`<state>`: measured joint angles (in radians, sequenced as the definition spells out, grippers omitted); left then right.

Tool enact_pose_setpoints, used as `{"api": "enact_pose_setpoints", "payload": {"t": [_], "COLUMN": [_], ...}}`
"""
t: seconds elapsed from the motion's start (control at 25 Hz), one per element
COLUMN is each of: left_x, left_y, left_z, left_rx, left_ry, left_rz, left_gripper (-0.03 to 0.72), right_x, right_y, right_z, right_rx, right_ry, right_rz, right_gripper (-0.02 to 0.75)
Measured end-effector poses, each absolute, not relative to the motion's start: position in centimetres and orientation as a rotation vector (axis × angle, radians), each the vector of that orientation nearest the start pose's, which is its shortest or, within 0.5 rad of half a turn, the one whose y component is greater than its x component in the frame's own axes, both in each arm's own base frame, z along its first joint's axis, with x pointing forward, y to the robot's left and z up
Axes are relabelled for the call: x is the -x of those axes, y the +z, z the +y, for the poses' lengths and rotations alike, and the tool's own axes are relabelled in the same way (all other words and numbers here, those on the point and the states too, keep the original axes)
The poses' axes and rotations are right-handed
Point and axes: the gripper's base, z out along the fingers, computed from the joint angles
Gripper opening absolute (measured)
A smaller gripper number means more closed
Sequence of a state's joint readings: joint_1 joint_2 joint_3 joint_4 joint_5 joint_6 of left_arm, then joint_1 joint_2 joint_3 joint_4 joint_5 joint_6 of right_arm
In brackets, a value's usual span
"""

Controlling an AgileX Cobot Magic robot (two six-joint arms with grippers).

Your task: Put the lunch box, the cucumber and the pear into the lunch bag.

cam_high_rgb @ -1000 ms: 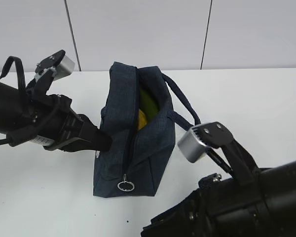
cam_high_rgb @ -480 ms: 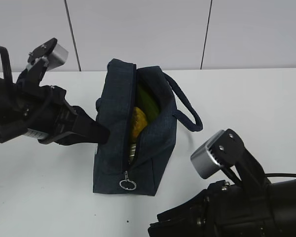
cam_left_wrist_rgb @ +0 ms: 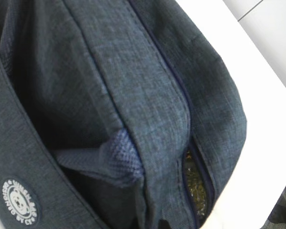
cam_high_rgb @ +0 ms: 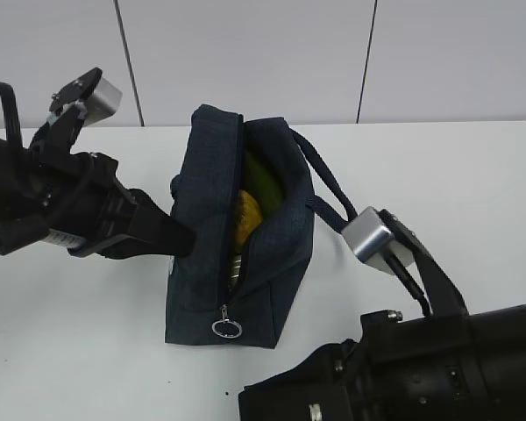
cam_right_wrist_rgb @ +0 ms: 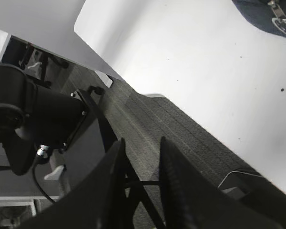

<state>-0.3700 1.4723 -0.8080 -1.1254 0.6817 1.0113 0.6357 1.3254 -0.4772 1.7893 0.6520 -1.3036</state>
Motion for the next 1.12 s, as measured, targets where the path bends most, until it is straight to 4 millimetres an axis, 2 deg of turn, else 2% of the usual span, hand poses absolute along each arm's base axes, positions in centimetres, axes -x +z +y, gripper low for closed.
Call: {"api": "enact_pose_setpoints", "payload": {"t": [0.16,0.36,0.56,0.72,0.84,0.96,1.12], "left_x": [-24.1,-24.1,-24.1,-24.0,-24.0,-24.0,-24.0], "left_y": [23.0,23.0,23.0,23.0,23.0,23.0,23.0], "left_z": [-14.9,-14.9,-14.9,-14.9,-14.9,-14.9,-14.9], "left_rx": [-0.7,-0.702,-0.704,-0.706,-0.71,-0.713,-0.714], "left_ry": [-0.912,-0.915,-0.915,-0.917,-0.919,-0.922,-0.923], "left_rz": [2.373,2.374,2.374,2.375,2.376,2.377,2.377], "left_gripper": [-0.013,-0.013,-0.013,-0.013,-0.013,-0.013,-0.013], "right_x": [-15.0,-15.4,-16.6,-18.7,-19.6,-19.9,-20.8], "right_y": [20.5,19.0,18.7,19.2,19.7,20.0,20.3], "right_z": [17.9,18.2,18.4,16.8,15.7,15.6,15.4], "right_rx": [0.331,0.074,0.072,0.011,0.14,0.329,0.7], "right_ry": [1.395,1.457,1.453,1.447,1.434,1.369,1.103], "right_rz": [2.402,2.561,2.559,2.487,2.383,2.332,2.335], "right_gripper": [0.207,0.207,0.207,0.207,0.207,0.207,0.207]}}
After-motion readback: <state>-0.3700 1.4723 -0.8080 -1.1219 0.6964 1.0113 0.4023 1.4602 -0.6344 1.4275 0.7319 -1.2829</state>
